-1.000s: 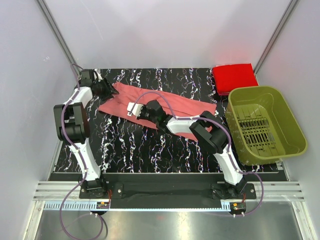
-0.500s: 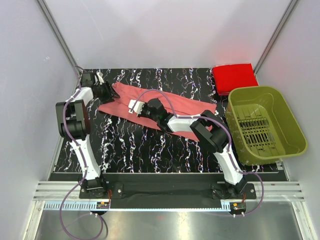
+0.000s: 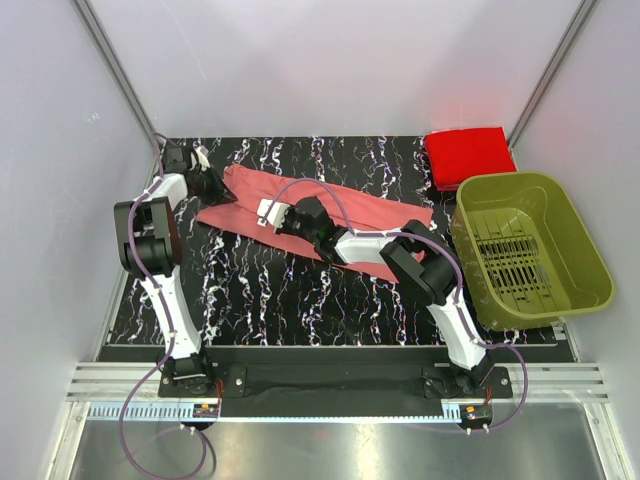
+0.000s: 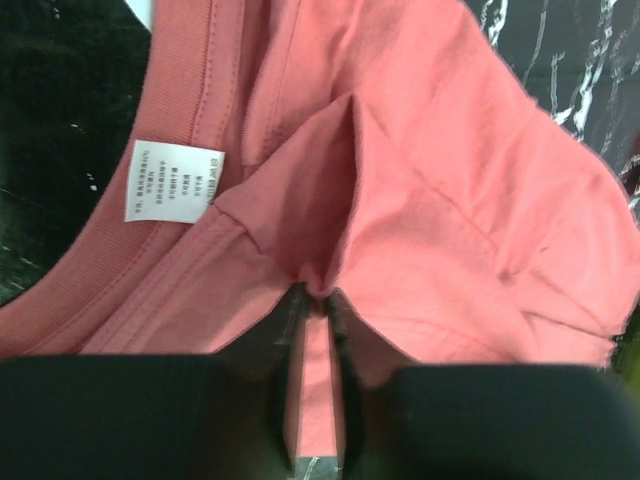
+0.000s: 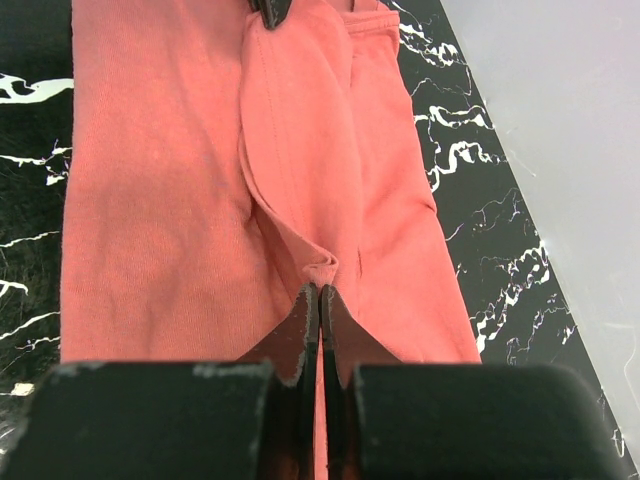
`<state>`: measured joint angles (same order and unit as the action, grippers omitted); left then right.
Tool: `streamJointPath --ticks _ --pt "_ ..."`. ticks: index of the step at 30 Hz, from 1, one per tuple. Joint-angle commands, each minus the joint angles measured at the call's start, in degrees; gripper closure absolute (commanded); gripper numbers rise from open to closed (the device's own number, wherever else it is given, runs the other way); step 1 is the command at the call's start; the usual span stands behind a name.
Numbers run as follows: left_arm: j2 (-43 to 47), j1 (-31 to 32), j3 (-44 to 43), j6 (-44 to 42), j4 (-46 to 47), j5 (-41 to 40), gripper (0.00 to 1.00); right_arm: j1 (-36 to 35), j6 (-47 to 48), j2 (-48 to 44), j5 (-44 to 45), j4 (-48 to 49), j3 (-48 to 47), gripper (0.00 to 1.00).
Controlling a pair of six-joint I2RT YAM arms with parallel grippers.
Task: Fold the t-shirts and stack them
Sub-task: Fold the tshirt
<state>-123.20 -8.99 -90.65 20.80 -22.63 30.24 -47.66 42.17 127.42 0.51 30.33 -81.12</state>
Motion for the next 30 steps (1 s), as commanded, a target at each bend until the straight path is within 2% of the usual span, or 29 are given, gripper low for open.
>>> streamJointPath --ticks 1,9,11,12,14,16,19,21,23,25,26,30 --pt "-0.20 -0.32 -3.74 0.38 0.67 2.54 0.99 0.29 -0.51 -0.50 -0.25 2.19 -2.46 1.00" --pt "-2.48 -0.32 -10.33 1.09 -12.60 -4.31 0.99 0.29 -0.16 -1.73 -2.71 0.44 -0.09 1.00" --pt "-3.01 -0.32 -10.77 1.26 -13.75 -5.19 0.88 0.20 0.10 -1.82 -3.15 -0.09 0.61 1.00" --pt "-3.28 -0.24 -10.95 1.18 -14.97 -5.80 0.73 0.29 0.28 -1.82 -3.24 -0.35 0.70 1.00" --pt "-3.02 -0.15 -11.13 0.39 -15.25 -6.59 0.71 0.29 0.37 -2.52 -3.50 -2.19 0.53 0.84" --pt "-2.05 -0.06 -11.30 -0.05 -14.99 -7.38 0.59 0.29 0.37 -4.18 -3.59 -4.65 0.70 0.66" --pt "-0.21 0.03 -11.13 0.64 -12.88 -5.38 0.53 0.29 -0.07 -6.55 -4.03 -7.03 1.23 0.57" --pt "1.02 0.29 -10.78 1.44 -10.43 -3.70 0.53 0.29 -0.69 -7.35 -4.55 -8.17 1.23 0.56" --pt "1.47 0.64 -10.51 2.58 -9.10 -1.86 0.53 0.29 -1.04 -7.53 -4.91 -8.44 0.62 0.58" --pt "1.38 1.26 -10.34 3.63 -7.08 0.85 0.54 0.46 -1.57 -6.75 -5.00 -8.18 0.09 0.70" --pt "1.03 1.52 -10.25 3.90 -6.47 1.92 0.55 0.64 -1.74 -6.22 -4.91 -8.18 -0.96 0.82" --pt "-0.90 2.84 -9.54 5.39 -2.77 5.00 0.55 0.64 -1.92 -2.79 -4.12 -8.70 -4.39 0.89"
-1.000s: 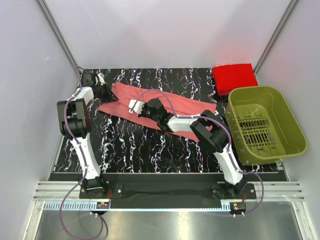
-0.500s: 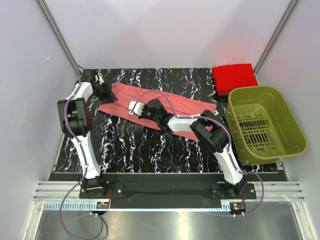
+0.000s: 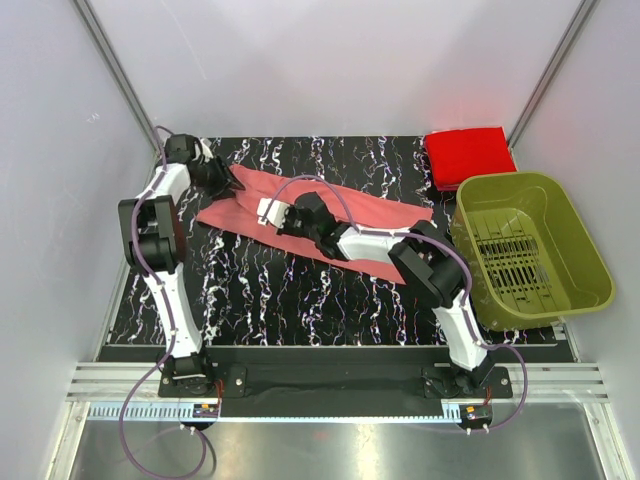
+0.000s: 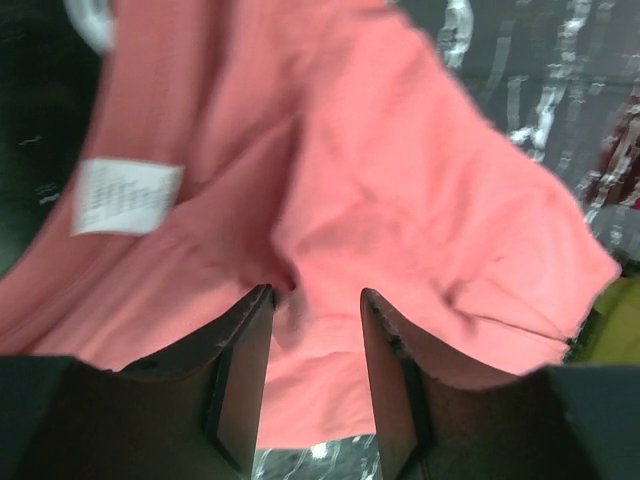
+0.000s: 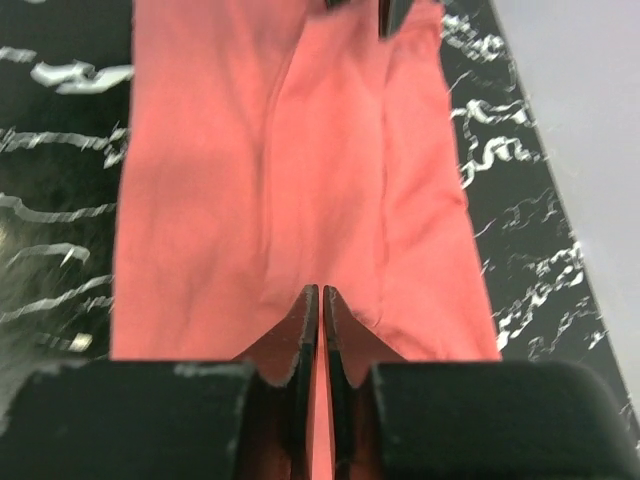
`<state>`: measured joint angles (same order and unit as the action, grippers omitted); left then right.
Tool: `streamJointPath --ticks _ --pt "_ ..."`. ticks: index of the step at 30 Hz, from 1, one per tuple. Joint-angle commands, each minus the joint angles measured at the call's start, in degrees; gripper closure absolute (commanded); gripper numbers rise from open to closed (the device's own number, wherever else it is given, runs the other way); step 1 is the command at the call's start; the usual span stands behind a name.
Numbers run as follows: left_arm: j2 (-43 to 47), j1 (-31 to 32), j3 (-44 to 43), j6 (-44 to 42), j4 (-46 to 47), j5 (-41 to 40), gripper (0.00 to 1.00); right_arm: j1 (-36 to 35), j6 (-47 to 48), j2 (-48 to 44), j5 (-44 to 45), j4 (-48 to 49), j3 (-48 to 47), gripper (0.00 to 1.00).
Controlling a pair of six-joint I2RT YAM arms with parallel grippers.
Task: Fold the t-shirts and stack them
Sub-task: Fold the tshirt
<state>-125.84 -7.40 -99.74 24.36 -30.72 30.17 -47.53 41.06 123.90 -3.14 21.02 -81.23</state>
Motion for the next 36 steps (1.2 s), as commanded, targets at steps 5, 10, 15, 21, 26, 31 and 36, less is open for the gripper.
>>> streamJointPath --ticks 5,10,15,21,26,31,36 --pt "-2.29 2.04 -0.89 2.62 5.93 4.37 0.56 0.86 -1.07 6.88 0.06 0.43 -9.11 0.90" --pt "-3.01 2.04 -4.58 -0.44 -3.82 -12.46 0.56 1.82 -1.16 8.73 2.51 0.42 -7.82 0.92" --pt "3.85 1.77 -1.07 0.51 1.19 -14.79 0.54 3.32 -2.03 7.50 2.96 3.77 -5.60 0.89" --pt "8.24 1.60 0.16 3.06 4.09 -9.51 0.53 3.49 -2.47 5.31 2.87 4.30 -5.25 0.87" --pt "10.18 1.51 2.62 2.45 3.39 -11.10 0.53 3.50 -3.09 4.60 2.79 4.03 -5.17 0.87" --pt "8.24 1.51 4.99 -0.71 2.32 -10.31 0.53 3.49 -4.14 4.25 1.91 3.95 -5.34 0.89" --pt "8.60 0.28 9.48 -3.18 3.65 -9.35 0.63 3.49 -4.06 3.90 1.82 3.68 -5.43 0.89"
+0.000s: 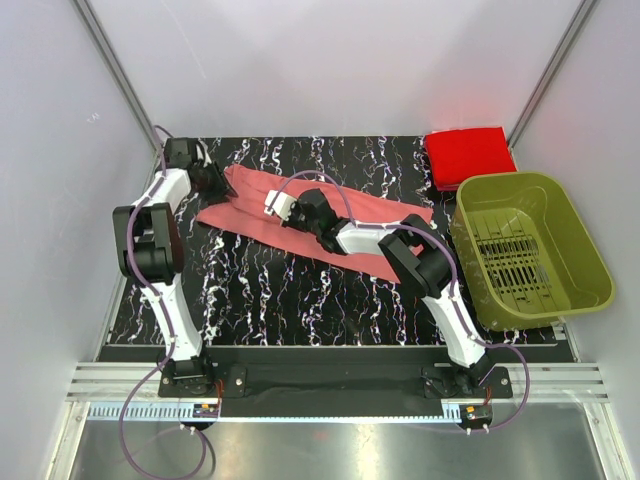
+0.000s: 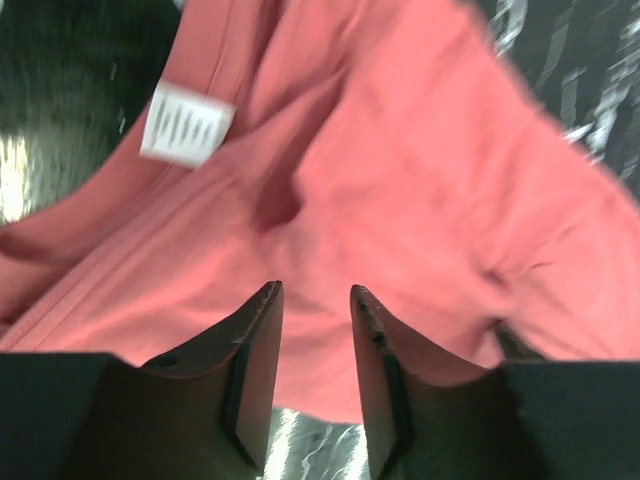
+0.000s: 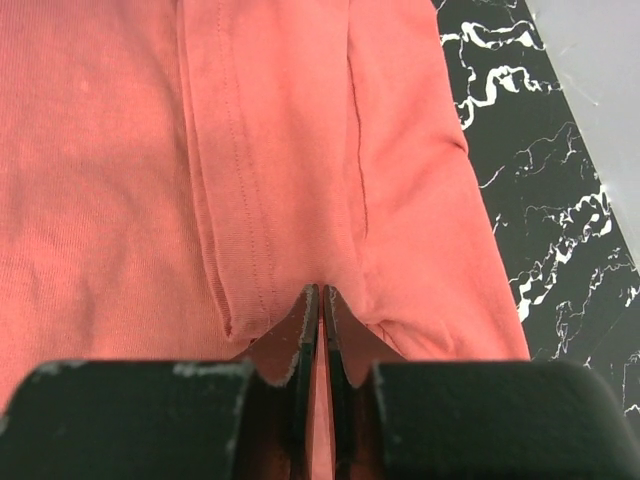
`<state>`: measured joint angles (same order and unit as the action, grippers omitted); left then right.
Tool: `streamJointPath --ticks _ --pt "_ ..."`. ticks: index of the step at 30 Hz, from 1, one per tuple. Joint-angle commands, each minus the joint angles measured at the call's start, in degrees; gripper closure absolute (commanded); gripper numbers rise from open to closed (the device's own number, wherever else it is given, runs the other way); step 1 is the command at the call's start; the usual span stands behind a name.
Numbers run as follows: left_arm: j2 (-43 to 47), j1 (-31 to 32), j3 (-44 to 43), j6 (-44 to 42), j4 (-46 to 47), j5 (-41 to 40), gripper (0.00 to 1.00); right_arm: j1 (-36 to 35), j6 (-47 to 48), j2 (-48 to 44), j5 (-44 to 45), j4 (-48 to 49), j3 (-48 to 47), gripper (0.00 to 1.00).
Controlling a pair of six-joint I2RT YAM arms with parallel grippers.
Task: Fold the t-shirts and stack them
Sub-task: Fold the tshirt
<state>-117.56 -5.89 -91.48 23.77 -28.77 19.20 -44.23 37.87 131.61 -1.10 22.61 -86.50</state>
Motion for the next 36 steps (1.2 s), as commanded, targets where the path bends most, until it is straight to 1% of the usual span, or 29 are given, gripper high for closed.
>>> streamJointPath --ticks 1,7,13,25,32,36 --pt "0.22 -1.84 1.48 -2.76 1.79 1.98 0.64 0.19 -0.87 -3.91 -0.30 2.00 -0.16 0.89" --pt "-1.00 -2.37 2.63 -4.17 4.07 3.82 0.64 0.19 -1.30 -3.73 -0.57 1.91 -0.42 0.90" --pt "-3.82 -2.46 -0.19 -4.61 4.25 5.76 0.62 0.19 -1.39 -3.82 -0.48 1.73 -0.60 0.90" --pt "-7.77 -2.46 -2.73 -3.20 4.95 7.78 0.63 0.11 -0.51 -3.64 0.05 1.82 -0.86 0.89" --pt "-6.90 -2.37 -3.09 -2.50 6.45 8.75 0.70 0.11 -0.43 -2.94 0.05 1.21 -1.65 0.90" --pt "-6.54 -2.37 -3.26 -1.89 7.50 9.97 0.77 0.11 -0.60 -2.68 -0.04 1.03 -1.92 0.90"
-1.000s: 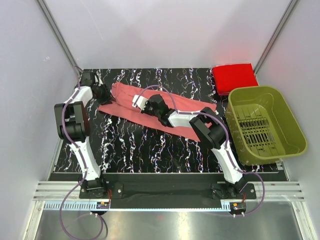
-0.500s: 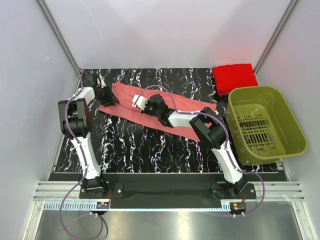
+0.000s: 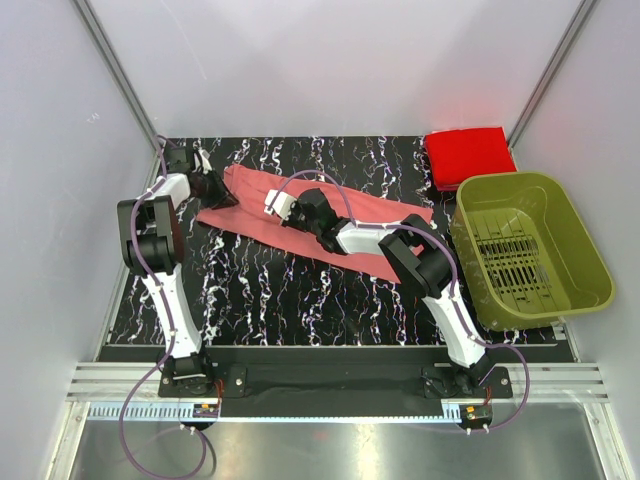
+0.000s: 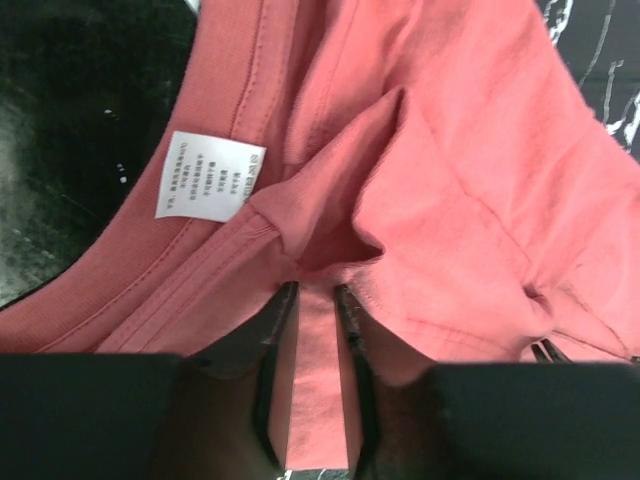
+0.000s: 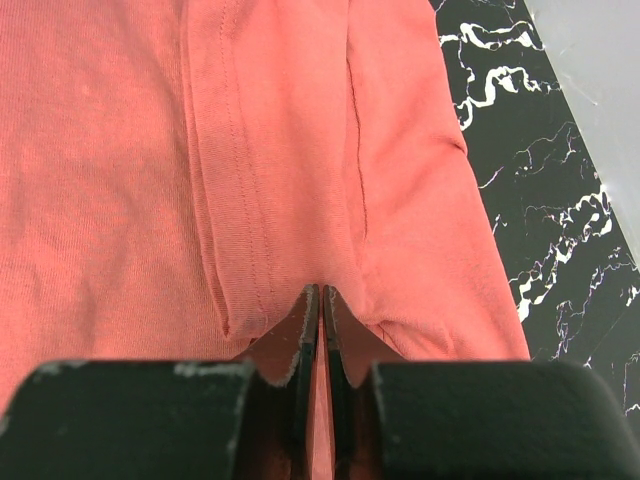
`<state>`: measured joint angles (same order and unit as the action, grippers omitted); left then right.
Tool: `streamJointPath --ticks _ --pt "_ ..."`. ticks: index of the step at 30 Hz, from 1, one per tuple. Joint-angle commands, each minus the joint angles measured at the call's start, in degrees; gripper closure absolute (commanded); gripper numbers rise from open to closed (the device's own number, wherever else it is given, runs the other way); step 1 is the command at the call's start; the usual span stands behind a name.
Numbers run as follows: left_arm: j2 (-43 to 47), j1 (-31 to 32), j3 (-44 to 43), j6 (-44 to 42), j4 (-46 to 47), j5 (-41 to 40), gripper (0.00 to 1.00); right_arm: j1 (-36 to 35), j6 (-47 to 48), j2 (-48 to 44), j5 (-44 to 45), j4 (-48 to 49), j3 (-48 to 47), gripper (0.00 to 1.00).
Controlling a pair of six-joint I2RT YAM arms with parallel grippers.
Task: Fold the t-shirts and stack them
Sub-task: Fold the tshirt
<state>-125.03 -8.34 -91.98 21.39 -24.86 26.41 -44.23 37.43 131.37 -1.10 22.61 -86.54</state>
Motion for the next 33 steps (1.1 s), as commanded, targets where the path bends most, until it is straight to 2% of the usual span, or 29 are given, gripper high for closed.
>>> streamJointPath --ticks 1,6,9,19,23,28,29,31,33 --pt "0.93 0.08 -2.76 0.50 3.94 2.94 0.78 0.11 -0.16 -2.52 -0.04 1.03 -1.79 0.90" --pt "0.40 0.08 -3.29 0.67 3.68 3.21 0.87 0.19 0.10 -2.52 0.05 0.94 -1.70 0.90" --pt "0.58 0.08 -3.38 0.94 3.59 3.56 1.00 0.11 0.27 -2.44 0.22 0.94 -1.70 0.90" --pt "4.79 0.08 -2.67 0.85 1.05 1.10 1.00 0.11 0.01 -2.44 0.22 0.94 -1.88 0.90" --pt "7.43 -0.01 -2.68 1.29 -1.33 -3.91 1.00 0.11 -0.16 -2.35 0.14 0.86 -1.88 0.90" --pt "12.44 0.08 1.89 2.87 2.71 -8.40 1.00 0.11 -0.34 -2.26 0.05 0.86 -1.96 0.90" --pt "12.44 0.08 2.51 2.70 4.37 -7.35 0.96 0.11 -0.43 -2.26 -0.04 0.86 -1.96 0.89" --pt "11.75 -0.10 5.31 2.17 7.97 -1.03 0.79 0.11 -0.60 -2.09 -0.04 0.86 -2.14 0.90" --pt "10.87 -0.36 6.99 1.82 11.58 5.36 0.77 0.11 -0.60 -2.17 -0.04 0.86 -2.23 0.89"
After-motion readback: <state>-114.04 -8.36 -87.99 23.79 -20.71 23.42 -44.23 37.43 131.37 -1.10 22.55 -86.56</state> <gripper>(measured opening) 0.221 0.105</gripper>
